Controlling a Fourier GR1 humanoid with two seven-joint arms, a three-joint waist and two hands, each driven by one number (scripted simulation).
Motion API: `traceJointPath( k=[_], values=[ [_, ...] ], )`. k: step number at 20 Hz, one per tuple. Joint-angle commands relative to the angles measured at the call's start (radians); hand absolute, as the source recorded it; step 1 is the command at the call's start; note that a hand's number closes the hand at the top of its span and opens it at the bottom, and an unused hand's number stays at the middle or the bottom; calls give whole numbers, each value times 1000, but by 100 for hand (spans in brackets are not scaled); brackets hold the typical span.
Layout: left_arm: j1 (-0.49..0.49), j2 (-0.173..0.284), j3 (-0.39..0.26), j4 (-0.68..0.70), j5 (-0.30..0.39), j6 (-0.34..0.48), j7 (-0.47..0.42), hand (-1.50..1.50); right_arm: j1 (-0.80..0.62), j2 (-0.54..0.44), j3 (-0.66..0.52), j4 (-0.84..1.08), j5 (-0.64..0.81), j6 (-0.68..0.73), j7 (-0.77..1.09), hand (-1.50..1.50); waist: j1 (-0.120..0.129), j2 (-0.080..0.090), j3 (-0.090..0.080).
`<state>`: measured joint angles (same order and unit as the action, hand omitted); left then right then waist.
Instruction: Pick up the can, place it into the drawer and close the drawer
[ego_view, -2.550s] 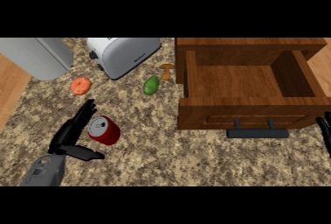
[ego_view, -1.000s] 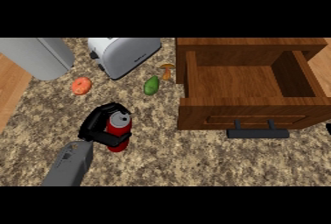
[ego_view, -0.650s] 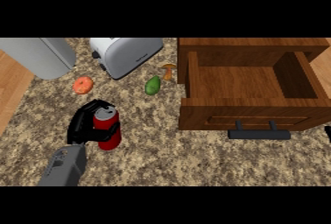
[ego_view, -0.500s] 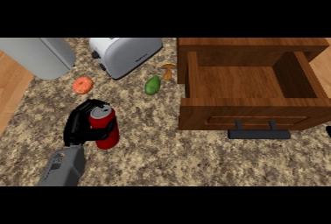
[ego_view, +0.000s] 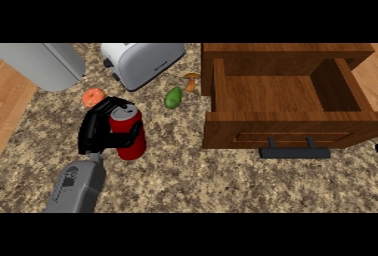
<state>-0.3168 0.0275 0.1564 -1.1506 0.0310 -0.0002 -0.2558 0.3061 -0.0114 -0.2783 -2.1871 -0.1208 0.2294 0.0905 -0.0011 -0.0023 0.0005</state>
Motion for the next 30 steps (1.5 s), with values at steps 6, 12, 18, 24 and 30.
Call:
traceJointPath(
  k=[6,12,18,24,30],
  values=[
    [-106,-27,-152,-257,-51,136,288,150,55,11,23,-4,11,-10,-52,-150,-5,0,0],
    [-294,-27,-241,-278,-22,248,467,150,9,4,18,-39,-1,-22,20,-150,-10,1,0],
    [-455,-27,-279,-244,-64,306,557,150,-5,-26,-46,10,-30,-2,-22,-150,-9,1,0],
    [-653,-27,-385,-43,-21,473,528,150,4,0,-1,3,1,-6,-23,-150,-22,4,0],
    [-830,-27,-376,110,47,516,532,150,26,0,11,-50,-1,-14,24,-150,-27,4,0]
  ],
)
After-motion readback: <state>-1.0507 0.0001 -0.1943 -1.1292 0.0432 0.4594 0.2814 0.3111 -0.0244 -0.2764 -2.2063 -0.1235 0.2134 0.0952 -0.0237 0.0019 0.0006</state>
